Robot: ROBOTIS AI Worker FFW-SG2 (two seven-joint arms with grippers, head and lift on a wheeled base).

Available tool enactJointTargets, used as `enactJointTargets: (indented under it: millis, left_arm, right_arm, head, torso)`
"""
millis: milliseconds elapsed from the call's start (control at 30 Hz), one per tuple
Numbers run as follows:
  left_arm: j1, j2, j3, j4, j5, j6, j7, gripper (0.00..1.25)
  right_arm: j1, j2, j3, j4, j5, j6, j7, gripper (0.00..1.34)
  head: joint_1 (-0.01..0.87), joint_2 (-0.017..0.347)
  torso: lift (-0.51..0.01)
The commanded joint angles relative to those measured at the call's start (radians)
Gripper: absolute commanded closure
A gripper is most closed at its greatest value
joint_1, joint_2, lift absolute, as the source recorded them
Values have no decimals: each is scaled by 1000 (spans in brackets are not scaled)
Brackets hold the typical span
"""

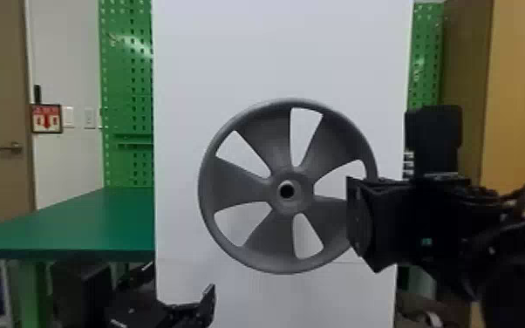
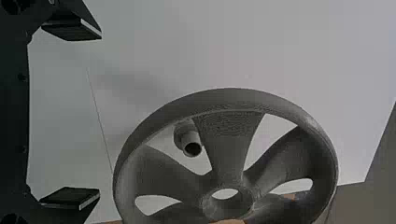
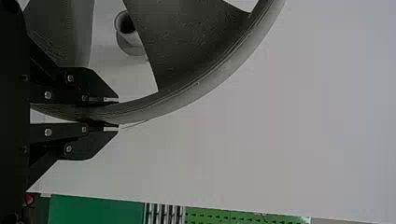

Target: Hold the wheel and insert it

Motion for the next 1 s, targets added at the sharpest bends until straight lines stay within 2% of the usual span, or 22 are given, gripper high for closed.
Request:
enactJointTargets:
  millis: [0, 967]
  left_arm:
    - [0, 0, 0, 0, 0, 0, 0, 101]
    - [-2, 0, 0, 2, -1, 0, 0, 101]
  right_arm:
    - [-3, 1, 4, 2, -1, 2, -2, 1181]
    - [-52, 1, 20, 107, -2, -26, -21, 1181]
  head:
    - [97, 15]
    - [97, 15]
  torso:
    - [-442]
    - [-442]
